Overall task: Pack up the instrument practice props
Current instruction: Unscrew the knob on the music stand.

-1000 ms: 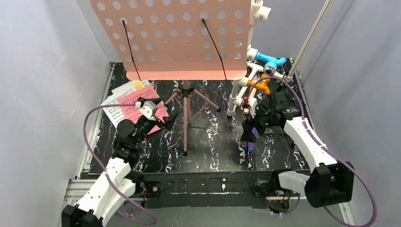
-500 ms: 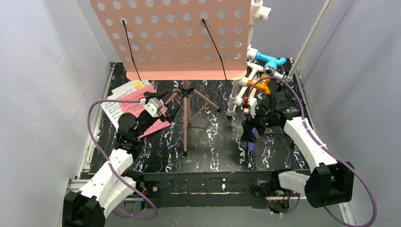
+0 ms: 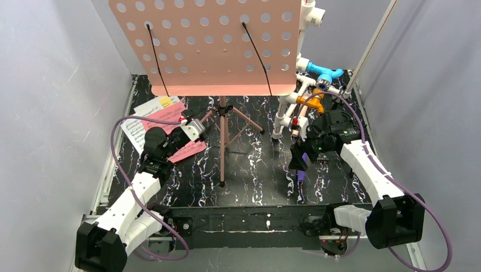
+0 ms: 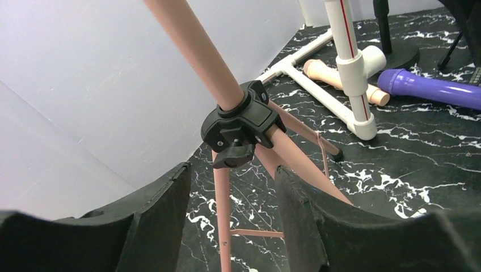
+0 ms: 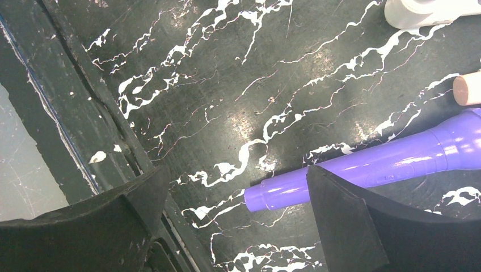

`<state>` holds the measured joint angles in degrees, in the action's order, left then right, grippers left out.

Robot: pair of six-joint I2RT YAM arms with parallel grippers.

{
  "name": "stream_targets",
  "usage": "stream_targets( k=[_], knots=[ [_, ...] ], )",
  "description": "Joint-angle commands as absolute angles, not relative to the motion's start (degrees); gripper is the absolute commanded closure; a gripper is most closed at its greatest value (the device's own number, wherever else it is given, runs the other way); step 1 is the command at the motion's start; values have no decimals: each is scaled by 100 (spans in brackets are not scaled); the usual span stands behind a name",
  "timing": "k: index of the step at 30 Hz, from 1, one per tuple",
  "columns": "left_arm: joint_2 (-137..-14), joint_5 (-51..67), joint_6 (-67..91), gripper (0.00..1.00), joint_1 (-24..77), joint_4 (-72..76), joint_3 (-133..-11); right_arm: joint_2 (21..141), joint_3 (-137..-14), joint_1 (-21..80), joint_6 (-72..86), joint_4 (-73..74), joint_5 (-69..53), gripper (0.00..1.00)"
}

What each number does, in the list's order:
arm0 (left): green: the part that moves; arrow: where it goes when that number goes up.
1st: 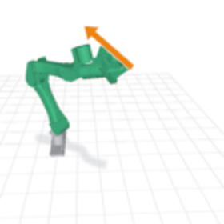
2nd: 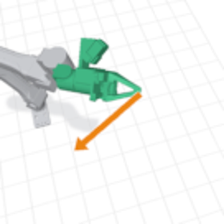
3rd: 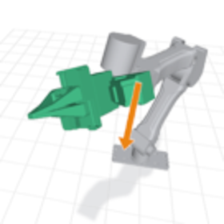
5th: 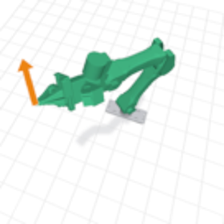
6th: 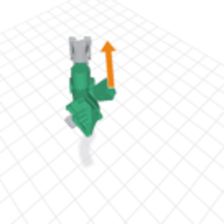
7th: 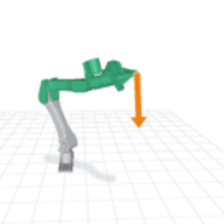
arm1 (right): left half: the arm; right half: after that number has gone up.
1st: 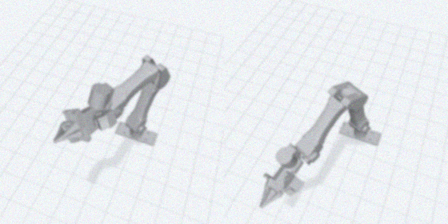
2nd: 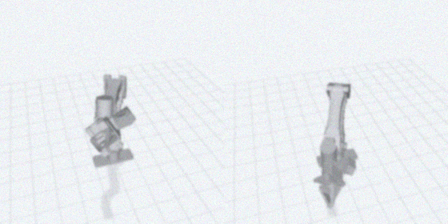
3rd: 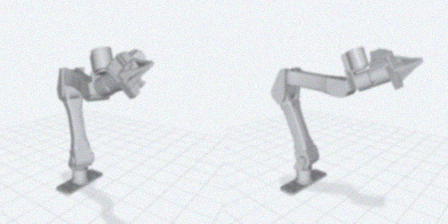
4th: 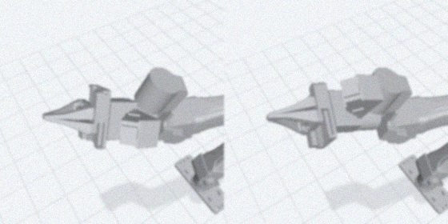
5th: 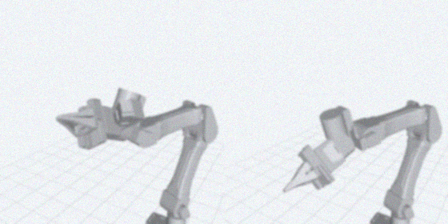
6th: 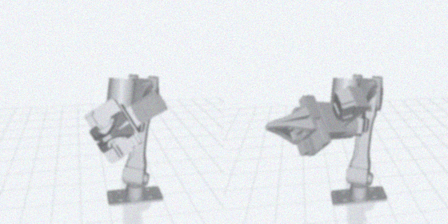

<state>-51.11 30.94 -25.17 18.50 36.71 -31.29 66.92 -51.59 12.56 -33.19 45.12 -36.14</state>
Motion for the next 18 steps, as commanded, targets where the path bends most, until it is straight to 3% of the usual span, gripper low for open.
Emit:
stream_targets(
  k=[1,18],
  knots=[
    [-5272,3291,-2857,48,1836,3586,-3435,6718,-5293,1292,-3305,4492,-3646,0],
    [-5667,3454,-2856,64,1834,3495,-3768,6725,-5309,1292,-3320,4517,-3647,0]
  ],
)
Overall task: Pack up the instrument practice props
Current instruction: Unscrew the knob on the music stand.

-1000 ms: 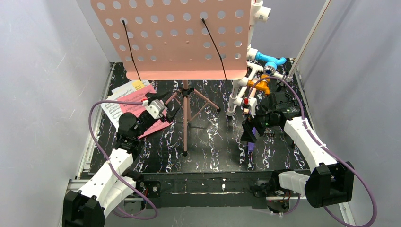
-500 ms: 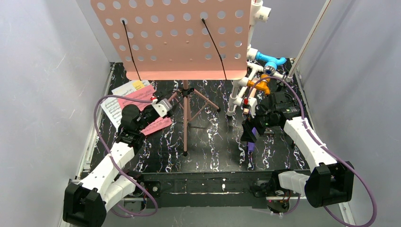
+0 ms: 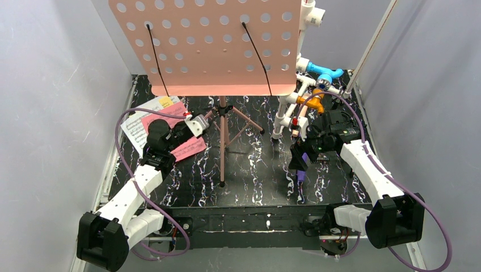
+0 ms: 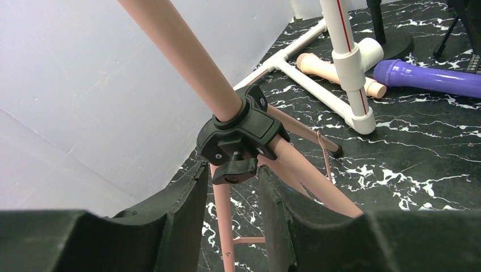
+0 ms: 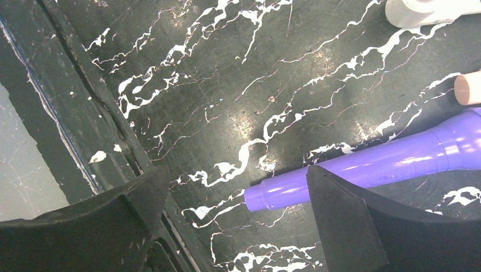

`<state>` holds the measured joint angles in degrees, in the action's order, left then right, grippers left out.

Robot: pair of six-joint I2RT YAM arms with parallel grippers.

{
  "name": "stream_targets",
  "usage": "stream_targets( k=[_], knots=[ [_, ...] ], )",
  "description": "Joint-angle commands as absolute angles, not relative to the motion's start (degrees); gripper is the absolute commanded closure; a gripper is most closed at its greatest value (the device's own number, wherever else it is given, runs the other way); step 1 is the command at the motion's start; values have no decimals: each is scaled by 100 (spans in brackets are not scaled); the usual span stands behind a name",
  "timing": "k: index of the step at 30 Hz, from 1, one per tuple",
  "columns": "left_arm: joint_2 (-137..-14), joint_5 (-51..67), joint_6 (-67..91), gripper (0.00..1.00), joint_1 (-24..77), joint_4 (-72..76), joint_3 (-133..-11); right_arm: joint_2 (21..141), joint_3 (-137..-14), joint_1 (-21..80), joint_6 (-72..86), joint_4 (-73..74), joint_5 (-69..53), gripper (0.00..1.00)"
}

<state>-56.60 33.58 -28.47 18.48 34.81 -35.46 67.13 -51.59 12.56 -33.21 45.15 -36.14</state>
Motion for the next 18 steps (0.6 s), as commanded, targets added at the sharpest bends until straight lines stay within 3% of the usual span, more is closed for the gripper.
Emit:
stream_targets(
  k=[1,8,13,18],
  knots=[
    [-5665,3462,-2818,66,1830,3489,-3770,6716,-5303,1292,-3319,4514,-3647,0],
    [-5640,3405,-2540,79,1834,3413,-3740,6715,-5299,1292,-3314,4517,-3647,0],
    [-5570,3389,-1920,100,1836,3283,-3788,6715,-5299,1292,-3317,4517,-3635,0],
    [-5511,3094,-762,100,1830,3159,-3892,6707,-5300,1292,-3314,4509,-3643,0]
  ],
)
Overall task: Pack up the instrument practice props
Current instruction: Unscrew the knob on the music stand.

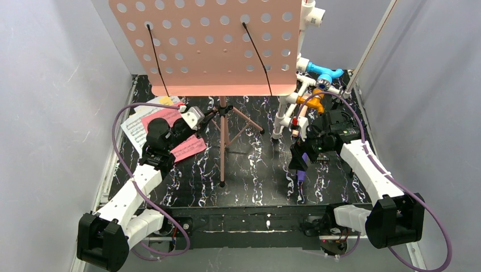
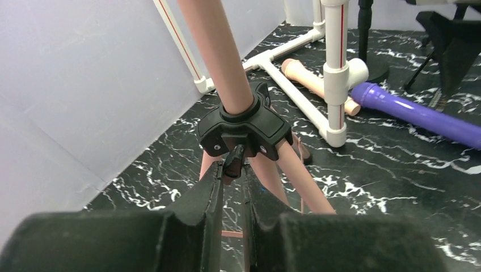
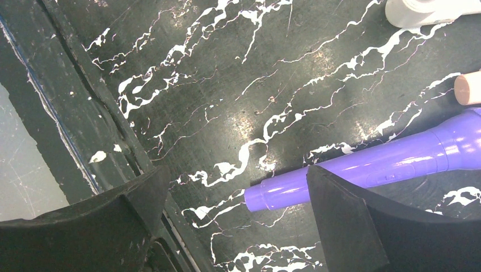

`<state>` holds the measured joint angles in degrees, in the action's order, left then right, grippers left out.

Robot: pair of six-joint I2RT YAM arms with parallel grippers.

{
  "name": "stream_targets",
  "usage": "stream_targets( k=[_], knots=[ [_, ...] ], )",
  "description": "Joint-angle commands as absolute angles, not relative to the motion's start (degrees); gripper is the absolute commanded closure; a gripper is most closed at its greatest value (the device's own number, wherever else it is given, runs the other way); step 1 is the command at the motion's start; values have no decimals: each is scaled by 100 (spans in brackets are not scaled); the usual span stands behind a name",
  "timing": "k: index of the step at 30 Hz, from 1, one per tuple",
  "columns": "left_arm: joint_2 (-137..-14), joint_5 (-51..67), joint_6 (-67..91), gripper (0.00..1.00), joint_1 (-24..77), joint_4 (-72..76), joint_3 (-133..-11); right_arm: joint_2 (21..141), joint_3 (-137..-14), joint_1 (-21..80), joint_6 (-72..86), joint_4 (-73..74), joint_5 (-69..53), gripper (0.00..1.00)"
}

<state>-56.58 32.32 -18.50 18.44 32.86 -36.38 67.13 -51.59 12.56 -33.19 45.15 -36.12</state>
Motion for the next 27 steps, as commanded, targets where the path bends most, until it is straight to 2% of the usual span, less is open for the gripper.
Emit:
stream_targets(
  k=[1,9,16,19,23,27],
  knots=[
    [-5506,3018,-462,100,1833,3123,-3918,6700,-5300,1292,-3320,4503,-3639,0],
    [-5412,2539,1554,96,1834,3015,-3973,6662,-5282,1292,-3321,4502,-3643,0],
    [-5388,1946,3241,80,1837,3007,-3856,6649,-5282,1292,-3312,4492,-3643,0],
    [-5352,1933,3402,77,1837,2999,-3808,6636,-5274,1292,-3320,4504,-3647,0],
    [-5274,1873,3688,70,1833,3009,-3754,6634,-5273,1292,-3318,4496,-3647,0],
    [-5269,1847,4346,69,1834,2999,-3706,6619,-5273,1292,-3318,4492,-3647,0]
  ],
)
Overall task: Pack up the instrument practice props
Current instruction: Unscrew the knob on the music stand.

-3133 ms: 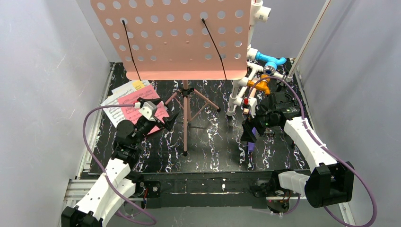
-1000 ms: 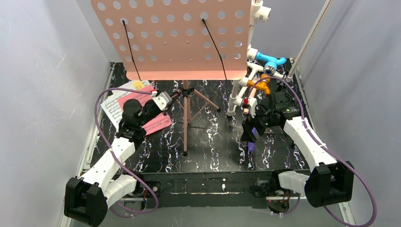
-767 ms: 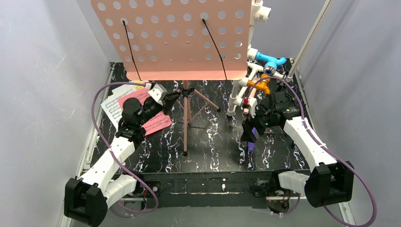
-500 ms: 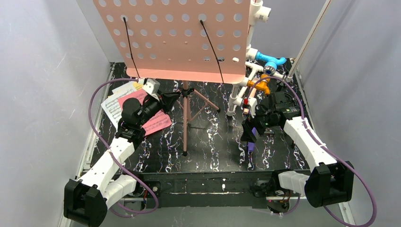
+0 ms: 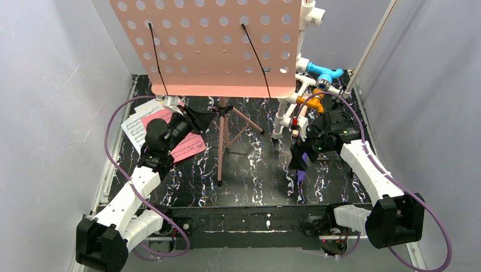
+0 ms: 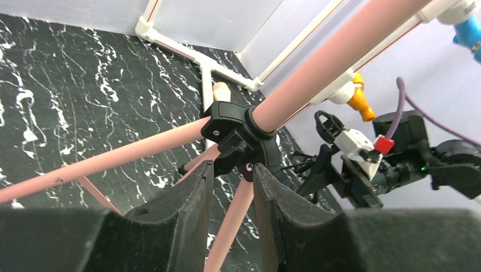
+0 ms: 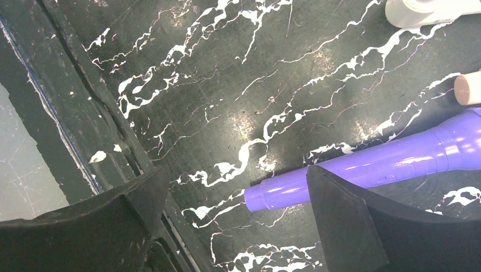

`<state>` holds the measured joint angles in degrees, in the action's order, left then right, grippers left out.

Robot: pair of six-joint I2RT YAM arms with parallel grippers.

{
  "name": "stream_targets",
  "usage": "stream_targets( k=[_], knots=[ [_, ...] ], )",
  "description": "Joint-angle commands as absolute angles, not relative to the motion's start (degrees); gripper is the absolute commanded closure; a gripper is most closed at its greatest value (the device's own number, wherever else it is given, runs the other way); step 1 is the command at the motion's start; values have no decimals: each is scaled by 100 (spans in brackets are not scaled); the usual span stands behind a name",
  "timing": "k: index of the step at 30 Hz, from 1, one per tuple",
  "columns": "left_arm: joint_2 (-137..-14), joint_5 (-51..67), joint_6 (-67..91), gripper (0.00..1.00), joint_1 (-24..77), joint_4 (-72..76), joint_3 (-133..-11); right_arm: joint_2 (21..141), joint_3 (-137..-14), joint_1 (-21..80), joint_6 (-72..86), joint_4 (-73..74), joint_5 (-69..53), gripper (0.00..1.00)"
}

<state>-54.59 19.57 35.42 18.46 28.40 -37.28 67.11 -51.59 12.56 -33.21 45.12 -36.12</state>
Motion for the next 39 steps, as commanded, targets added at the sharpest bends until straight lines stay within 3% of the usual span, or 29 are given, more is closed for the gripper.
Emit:
stream_targets(
  k=[1,5,11,12,14,16,19,26,39],
  knots=[
    [-5261,1787,4576,69,1833,2998,-3673,6612,-5273,1292,-3315,4496,-3643,0],
    [-5090,1471,5184,67,1830,2995,-3444,6601,-5273,1292,-3314,4497,-3647,0],
    [-4793,1152,4995,49,1831,2620,-3232,6583,-5271,1292,-3316,4517,-3647,0],
    [-4752,1151,4864,44,1834,2559,-3214,6571,-5273,1292,-3314,4534,-3647,0],
    [-4446,1923,3367,10,1832,2545,-3051,6470,-5256,1292,-3310,4559,-3639,0],
    [-4255,2657,2114,3,1827,2547,-2906,6487,-5260,1292,-3320,4563,-3645,0],
    [-4013,2840,819,2,1798,2668,-2682,6520,-5265,1292,-3312,4564,-3646,0],
    [-5289,2855,2780,3,1754,4535,-2992,6527,-5265,1291,-3308,4561,-3639,0],
    [-5424,2829,4093,2,1329,4677,-2952,6817,-5398,1367,-3251,4474,-3855,0]
  ],
)
